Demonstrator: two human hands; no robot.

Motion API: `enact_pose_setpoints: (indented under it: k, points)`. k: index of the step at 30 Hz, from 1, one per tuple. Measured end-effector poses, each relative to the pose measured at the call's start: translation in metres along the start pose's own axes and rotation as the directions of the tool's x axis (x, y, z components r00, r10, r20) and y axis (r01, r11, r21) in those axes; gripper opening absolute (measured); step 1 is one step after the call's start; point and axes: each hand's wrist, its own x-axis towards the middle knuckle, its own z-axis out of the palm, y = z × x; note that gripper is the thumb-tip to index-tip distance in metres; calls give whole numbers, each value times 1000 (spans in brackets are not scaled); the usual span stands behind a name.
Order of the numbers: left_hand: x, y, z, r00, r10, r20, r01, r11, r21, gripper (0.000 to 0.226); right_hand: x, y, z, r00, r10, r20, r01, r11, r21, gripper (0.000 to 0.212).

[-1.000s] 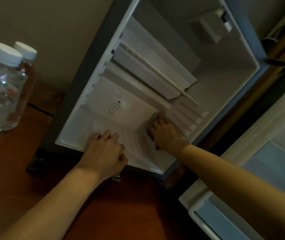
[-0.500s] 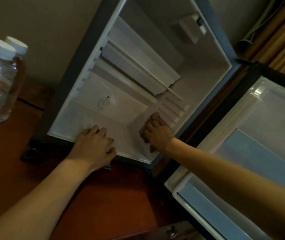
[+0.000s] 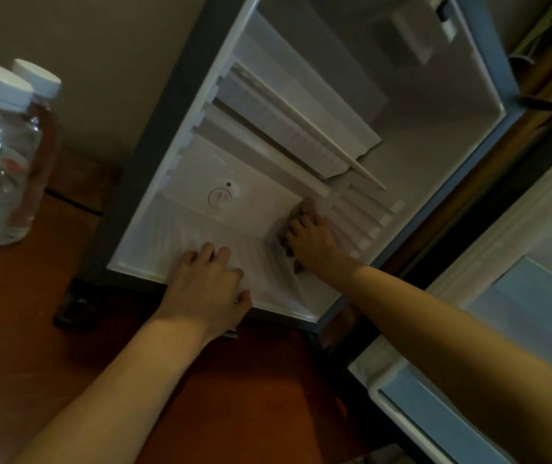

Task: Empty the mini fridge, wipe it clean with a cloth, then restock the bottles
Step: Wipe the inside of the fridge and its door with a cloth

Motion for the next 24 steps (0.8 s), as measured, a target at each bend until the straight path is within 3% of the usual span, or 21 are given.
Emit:
enact_pose_setpoints:
  k: [3, 5, 8, 12, 14, 16, 19, 22, 24]
  points:
    - [-1, -1, 1, 1000, 5, 0, -5, 1000, 0, 48, -29, -4, -2, 1000, 4, -26, -5, 1000, -14, 84]
    - [-3, -2, 1, 1000, 5, 3, -5, 1000, 5, 50, -54, -2, -6, 990, 95, -106, -82, 989, 125, 60]
    - [-7, -3, -1, 998, 5, 58, -5, 1000, 9, 54, -83, 2, -2, 998, -17, -64, 27, 987, 159, 44]
    - [-10, -3, -5, 996, 4, 94, -7, 1000, 28, 55, -110, 4, 13, 925, -59, -374, 130, 977, 167, 35]
    - [-11, -3, -5, 995, 9, 96, -12, 999, 29, 55, -111, 4, 18, 914, -42, -404, 124, 976, 181, 30]
    - [-11, -3, -5, 996, 11, 90, -14, 999, 35, 54, -100, 6, 11, 936, -60, -346, 123, 979, 162, 24]
    - [-9, -2, -4, 998, 8, 65, -11, 999, 43, 53, -76, 3, 2, 996, -18, -84, 33, 983, 179, 54]
    - [-7, -2, -4, 999, 10, 48, -11, 999, 36, 51, -49, 1, 5, 996, 52, -70, -36, 974, 225, 54]
    - [-6, -1, -7, 999, 18, 44, -19, 1000, 19, 49, -29, 3, 7, 1000, 20, -5, -18, 984, 176, 73]
